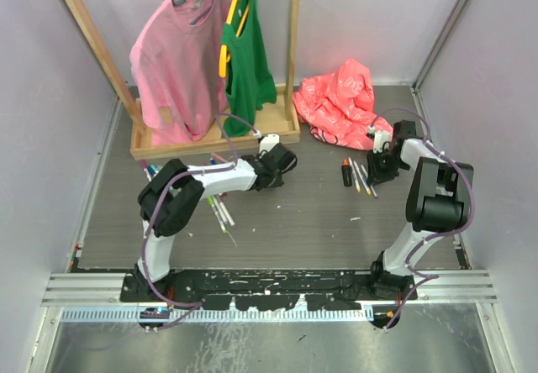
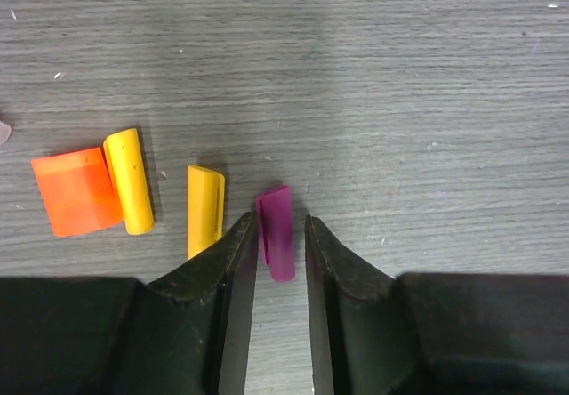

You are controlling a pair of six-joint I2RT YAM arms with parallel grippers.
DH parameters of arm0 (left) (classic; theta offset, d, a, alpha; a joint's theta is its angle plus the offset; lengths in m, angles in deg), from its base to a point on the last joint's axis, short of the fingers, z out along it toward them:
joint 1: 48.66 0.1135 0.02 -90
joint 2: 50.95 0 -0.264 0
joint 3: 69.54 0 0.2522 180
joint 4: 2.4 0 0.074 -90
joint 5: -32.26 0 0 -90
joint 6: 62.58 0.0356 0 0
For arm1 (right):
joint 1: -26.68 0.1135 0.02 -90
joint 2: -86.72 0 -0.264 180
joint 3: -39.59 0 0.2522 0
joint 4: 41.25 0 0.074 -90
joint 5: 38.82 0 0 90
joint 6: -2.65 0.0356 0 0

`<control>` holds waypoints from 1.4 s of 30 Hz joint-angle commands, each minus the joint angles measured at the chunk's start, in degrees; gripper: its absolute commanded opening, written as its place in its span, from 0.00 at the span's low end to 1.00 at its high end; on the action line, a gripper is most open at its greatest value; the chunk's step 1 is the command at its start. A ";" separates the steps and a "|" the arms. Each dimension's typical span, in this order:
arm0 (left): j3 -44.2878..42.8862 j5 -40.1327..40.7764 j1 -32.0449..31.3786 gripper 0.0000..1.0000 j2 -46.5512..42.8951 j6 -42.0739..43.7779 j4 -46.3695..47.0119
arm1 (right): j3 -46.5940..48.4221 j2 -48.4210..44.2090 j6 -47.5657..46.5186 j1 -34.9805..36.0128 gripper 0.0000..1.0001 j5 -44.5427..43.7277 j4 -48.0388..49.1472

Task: Open the pen caps
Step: Place the pen at the center of the board.

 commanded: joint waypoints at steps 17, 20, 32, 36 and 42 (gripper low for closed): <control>15.36 -9.01 -0.73 0.33 -24.25 7.44 13.76 | 1.32 -3.76 -0.05 0.08 0.32 -0.94 1.63; 21.82 -10.13 -0.74 0.37 -28.85 10.36 19.98 | 1.11 -4.73 0.04 0.03 0.32 -0.80 2.17; 38.61 -7.32 -0.65 0.49 -41.79 15.06 26.34 | 0.77 -6.27 0.15 0.07 0.33 -0.48 2.89; 41.40 -4.57 -0.65 0.49 -44.75 14.43 25.73 | 0.70 -6.40 0.07 0.08 0.33 -0.28 2.95; 42.67 -1.88 -0.69 0.50 -45.40 14.16 22.82 | 0.04 -9.36 -0.34 0.07 0.33 1.63 3.49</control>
